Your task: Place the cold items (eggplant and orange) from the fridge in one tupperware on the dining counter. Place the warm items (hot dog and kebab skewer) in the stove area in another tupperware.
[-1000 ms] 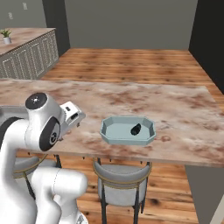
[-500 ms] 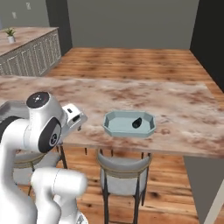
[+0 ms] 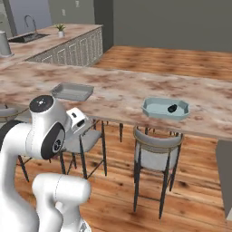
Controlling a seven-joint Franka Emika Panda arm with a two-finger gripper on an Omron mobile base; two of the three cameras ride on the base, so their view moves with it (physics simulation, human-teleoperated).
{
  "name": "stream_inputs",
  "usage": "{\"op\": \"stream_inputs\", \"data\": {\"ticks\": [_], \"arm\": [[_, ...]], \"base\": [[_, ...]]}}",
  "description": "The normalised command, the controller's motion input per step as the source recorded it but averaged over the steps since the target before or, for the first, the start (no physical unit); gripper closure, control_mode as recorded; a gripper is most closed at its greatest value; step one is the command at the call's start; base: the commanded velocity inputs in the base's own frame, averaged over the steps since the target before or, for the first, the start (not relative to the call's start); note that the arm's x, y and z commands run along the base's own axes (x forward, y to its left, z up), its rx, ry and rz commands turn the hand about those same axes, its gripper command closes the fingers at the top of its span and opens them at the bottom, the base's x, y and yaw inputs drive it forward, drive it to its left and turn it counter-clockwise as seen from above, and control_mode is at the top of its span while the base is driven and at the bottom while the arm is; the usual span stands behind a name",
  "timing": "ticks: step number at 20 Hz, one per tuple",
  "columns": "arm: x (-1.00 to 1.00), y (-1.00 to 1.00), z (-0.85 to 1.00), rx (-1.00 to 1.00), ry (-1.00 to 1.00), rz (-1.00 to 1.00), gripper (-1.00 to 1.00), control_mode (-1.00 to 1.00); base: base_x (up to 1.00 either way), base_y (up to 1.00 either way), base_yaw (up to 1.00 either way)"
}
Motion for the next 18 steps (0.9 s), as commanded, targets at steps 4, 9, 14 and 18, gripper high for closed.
{"op": "stream_inputs", "data": {"ticks": [4, 9, 14, 18], "arm": [[0.00, 0.00, 0.00, 0.00, 0.00, 0.00, -1.00, 1.00], [0.00, 0.00, 0.00, 0.00, 0.00, 0.00, -1.00, 1.00], [0.00, 0.00, 0.00, 0.00, 0.00, 0.00, -1.00, 1.00], [0.00, 0.00, 0.00, 0.00, 0.00, 0.00, -1.00, 1.00]], "base": [[-0.81, 1.00, 0.09], [-0.22, 1.00, -0.01], [0.11, 1.00, -0.16], [0.40, 1.00, -0.30]]}}
